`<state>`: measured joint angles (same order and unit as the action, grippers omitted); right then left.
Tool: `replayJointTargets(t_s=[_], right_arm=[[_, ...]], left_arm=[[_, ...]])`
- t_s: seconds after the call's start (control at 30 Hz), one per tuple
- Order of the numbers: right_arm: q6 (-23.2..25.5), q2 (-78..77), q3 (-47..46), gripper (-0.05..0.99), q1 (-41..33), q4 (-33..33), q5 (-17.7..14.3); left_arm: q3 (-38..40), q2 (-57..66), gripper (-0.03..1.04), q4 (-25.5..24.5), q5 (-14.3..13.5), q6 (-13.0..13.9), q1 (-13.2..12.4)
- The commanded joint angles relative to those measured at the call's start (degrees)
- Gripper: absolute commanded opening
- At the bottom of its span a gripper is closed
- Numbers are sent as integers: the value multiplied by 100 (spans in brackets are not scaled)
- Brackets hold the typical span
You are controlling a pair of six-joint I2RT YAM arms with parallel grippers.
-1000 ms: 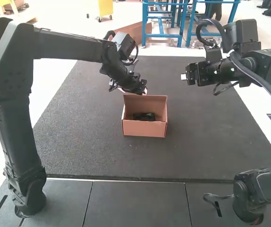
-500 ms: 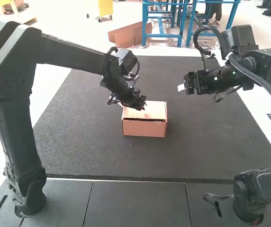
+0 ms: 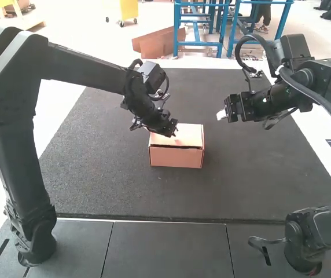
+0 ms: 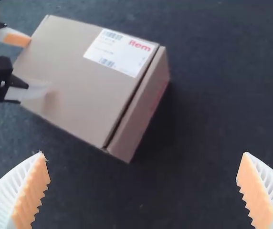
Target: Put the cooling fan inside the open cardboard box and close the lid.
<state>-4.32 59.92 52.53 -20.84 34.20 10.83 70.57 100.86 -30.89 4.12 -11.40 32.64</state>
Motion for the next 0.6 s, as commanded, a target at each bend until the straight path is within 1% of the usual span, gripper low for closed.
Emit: replayJointTargets(t_s=[0.0,0.17,0.27,0.43,0.57], right_arm=[[10,-33,205,90,-17,8,121],[27,-33,213,90,-8,43,121],[63,-33,257,90,-8,43,121],[115,-33,337,90,-8,43,121],[221,-33,407,90,-8,17,112]], left_arm=[[-263,-5,97,-171,168,32,84],[-676,215,97,189,159,76,93],[-720,224,97,172,133,85,119],[-359,22,97,-48,133,85,102],[238,-312,97,-294,115,85,76]])
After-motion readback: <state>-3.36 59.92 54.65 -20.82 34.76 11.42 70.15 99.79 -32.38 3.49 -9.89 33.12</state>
